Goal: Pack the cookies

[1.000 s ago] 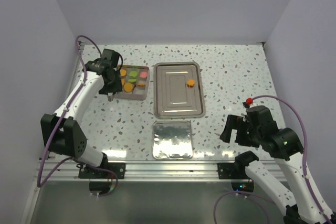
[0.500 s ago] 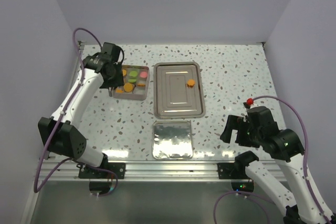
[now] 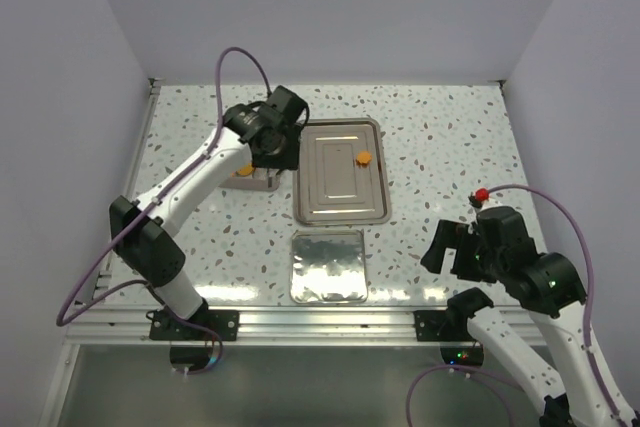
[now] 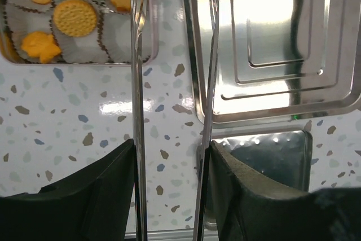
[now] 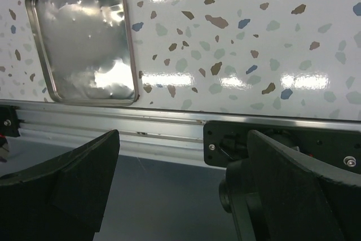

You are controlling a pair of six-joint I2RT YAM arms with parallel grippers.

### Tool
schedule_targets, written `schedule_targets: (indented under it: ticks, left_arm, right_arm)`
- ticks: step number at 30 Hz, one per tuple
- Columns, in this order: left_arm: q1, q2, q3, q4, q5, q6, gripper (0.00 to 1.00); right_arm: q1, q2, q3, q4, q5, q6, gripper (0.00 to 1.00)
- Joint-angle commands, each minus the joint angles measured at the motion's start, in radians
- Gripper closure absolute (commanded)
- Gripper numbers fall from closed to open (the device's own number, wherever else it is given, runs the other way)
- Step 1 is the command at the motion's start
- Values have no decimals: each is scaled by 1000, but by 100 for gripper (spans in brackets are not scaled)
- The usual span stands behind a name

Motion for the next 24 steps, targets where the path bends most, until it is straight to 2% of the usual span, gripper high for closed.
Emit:
schedule_targets:
  ticks: [1,11,16,24]
  left_arm:
    - [-74,33,32,67,26,-46,44]
    - [-194,216,70,195,134,-83,44]
    - [-210,316,142,224,181,-71,44]
    - [-210,452,300,184,189,-40,44]
  right_arm:
    - [4,-23,53,-63,37,13,1]
    - [4,1,84,-63,79,-7,1]
    - [4,18,88,-51,96,-24,1]
    - [4,49,93,-31,125,-49,1]
